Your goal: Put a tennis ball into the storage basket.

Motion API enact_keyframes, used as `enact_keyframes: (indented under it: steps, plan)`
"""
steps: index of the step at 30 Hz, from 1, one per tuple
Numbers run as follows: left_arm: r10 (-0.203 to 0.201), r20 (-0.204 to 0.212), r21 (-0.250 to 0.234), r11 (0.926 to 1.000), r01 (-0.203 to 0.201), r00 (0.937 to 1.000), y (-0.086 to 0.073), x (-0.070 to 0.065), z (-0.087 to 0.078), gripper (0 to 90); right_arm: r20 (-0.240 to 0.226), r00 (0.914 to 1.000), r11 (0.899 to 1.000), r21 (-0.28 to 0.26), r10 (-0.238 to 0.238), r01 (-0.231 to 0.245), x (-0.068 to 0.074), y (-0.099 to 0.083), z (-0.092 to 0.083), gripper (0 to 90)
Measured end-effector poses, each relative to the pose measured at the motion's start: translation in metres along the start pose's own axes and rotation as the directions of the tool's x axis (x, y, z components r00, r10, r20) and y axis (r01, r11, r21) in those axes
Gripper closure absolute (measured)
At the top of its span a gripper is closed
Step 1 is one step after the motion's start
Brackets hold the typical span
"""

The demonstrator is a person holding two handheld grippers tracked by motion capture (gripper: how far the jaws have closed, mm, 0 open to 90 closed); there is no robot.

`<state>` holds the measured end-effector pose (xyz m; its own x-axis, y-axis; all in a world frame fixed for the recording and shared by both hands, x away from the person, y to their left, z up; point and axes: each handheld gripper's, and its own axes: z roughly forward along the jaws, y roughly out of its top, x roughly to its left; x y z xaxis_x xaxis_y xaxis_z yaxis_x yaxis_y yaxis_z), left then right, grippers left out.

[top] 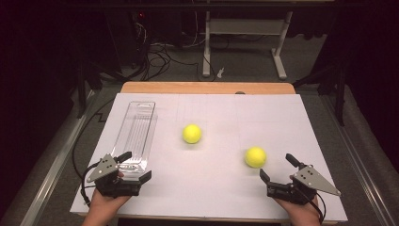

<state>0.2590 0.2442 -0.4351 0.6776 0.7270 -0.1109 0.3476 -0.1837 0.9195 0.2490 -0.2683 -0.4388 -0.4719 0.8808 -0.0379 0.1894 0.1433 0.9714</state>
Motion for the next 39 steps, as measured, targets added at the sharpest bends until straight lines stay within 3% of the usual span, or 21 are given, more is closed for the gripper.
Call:
enact_keyframes:
  steps: [9,17,30,38,39]
  plan:
    - [-0.006,0.025,0.001,1.0000,0.006,0.9997,0.001,0.001,-0.002,0.7,0.013,0.9999,1.000,-0.003,0.001,-0.001,-0.002,0.001,0.000,0.3]
    - [-0.025,0.012,-0.010,0.9996,0.025,0.9996,0.003,0.004,-0.008,0.2,0.014,0.9999,1.000,-0.004,0.005,-0.005,-0.002,0.000,0.000,0.3]
    - [-0.023,-0.022,-0.014,0.9996,0.022,0.9995,0.004,0.015,-0.018,0.4,0.020,0.9998,1.000,-0.004,0.006,-0.006,-0.004,0.000,-0.001,0.3]
    - [-0.036,-0.014,-0.036,0.9987,0.036,0.9993,0.003,0.024,-0.025,0.7,0.019,0.9998,1.000,-0.004,0.007,-0.007,-0.004,0.000,-0.001,0.3]
    - [-0.046,-0.046,-0.028,0.9986,0.045,0.9979,0.002,0.025,-0.027,0.7,0.019,0.9998,1.000,-0.004,0.009,-0.009,-0.004,-0.001,-0.001,0.3]
